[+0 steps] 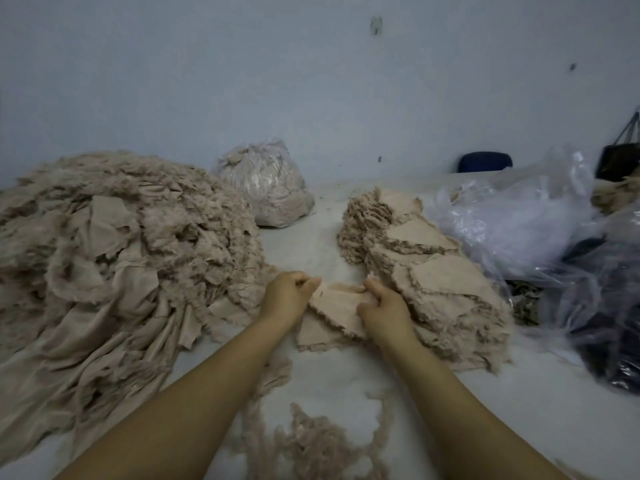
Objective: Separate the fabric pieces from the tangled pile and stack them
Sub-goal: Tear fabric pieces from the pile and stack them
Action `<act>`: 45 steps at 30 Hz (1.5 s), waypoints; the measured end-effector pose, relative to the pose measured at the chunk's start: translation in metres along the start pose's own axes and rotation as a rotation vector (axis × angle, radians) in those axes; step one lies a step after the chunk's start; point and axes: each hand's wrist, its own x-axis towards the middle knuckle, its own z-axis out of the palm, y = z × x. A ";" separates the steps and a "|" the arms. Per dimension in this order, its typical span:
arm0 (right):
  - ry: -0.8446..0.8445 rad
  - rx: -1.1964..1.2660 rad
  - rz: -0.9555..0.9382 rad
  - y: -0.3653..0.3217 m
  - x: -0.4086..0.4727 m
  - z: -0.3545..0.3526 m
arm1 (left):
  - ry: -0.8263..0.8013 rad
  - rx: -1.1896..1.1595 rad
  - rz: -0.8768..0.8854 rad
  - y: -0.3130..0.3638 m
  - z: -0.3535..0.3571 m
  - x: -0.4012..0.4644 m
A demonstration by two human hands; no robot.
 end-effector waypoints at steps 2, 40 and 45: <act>-0.026 -0.148 0.018 0.008 0.003 0.000 | -0.080 0.167 -0.036 -0.010 0.010 0.001; 0.357 -0.622 -0.183 0.001 0.006 -0.100 | -0.274 -0.656 -0.318 0.095 0.025 -0.020; 0.346 -0.624 -0.662 -0.005 -0.026 -0.058 | -0.296 -0.298 -0.142 0.028 -0.033 -0.048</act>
